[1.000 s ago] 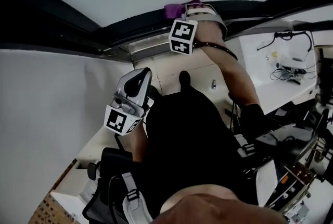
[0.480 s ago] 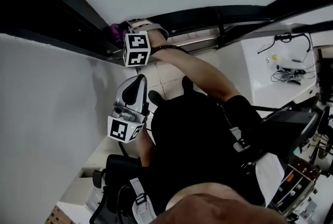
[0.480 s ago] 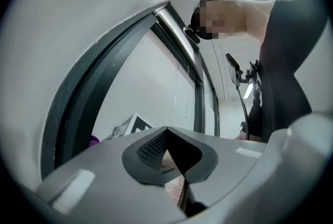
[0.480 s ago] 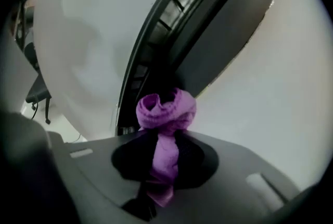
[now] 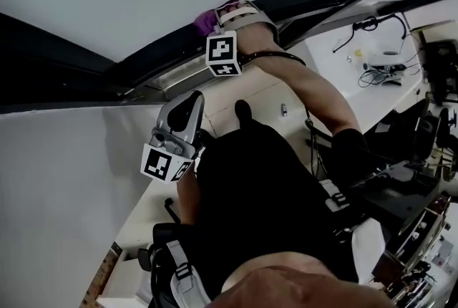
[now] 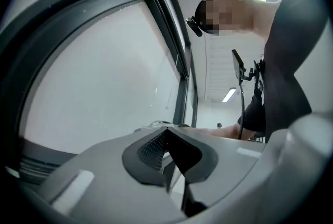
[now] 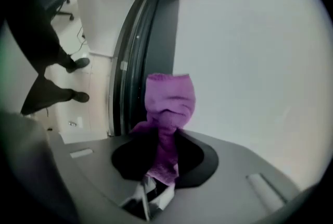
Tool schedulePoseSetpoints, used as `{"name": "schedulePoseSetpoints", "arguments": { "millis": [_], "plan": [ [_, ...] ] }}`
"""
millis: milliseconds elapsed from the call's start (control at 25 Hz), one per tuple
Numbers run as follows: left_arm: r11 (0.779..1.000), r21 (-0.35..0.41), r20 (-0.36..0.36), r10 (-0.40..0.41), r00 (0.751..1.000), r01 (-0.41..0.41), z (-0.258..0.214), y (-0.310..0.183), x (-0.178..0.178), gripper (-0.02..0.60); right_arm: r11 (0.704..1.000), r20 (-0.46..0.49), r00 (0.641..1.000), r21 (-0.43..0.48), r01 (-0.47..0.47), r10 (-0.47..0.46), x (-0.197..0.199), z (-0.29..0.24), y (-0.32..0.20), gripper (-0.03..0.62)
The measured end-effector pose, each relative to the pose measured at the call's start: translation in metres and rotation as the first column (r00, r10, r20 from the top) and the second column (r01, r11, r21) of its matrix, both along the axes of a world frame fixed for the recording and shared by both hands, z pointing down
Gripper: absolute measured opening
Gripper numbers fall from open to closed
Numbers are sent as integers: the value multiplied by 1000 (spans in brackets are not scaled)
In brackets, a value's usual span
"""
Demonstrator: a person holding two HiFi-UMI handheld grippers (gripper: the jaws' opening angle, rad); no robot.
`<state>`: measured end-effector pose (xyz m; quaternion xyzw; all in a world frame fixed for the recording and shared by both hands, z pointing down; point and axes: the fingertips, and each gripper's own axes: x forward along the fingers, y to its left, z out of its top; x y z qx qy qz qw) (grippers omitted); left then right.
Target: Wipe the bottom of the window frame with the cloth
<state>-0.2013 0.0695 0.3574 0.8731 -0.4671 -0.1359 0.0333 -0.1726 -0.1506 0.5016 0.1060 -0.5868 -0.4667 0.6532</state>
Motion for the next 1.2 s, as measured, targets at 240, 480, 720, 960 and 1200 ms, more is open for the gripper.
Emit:
{"name": "schedulePoseSetpoints", "arguments": {
  "millis": [240, 480, 720, 960, 1200],
  "plan": [
    [997, 1, 8, 83, 997, -83, -8, -32, 41, 2, 999, -15, 999, 20, -43, 44, 29, -14, -13, 69],
    [997, -23, 21, 80, 997, -79, -6, -45, 46, 2, 999, -29, 998, 8, -48, 48, 48, -12, -6, 73],
    [997, -51, 43, 66, 997, -63, 1, -40, 47, 2, 999, 94, 995, -39, 17, -13, 45, -35, 17, 75],
    [997, -12, 50, 83, 995, -82, -7, -42, 59, 2, 990, -42, 997, -125, 60, -66, 59, -12, 13, 74],
    [998, -50, 6, 27, 1000, -26, 10, -36, 34, 2, 975, -169, 970, -168, 148, -176, 68, -4, 64, 75]
  ]
}}
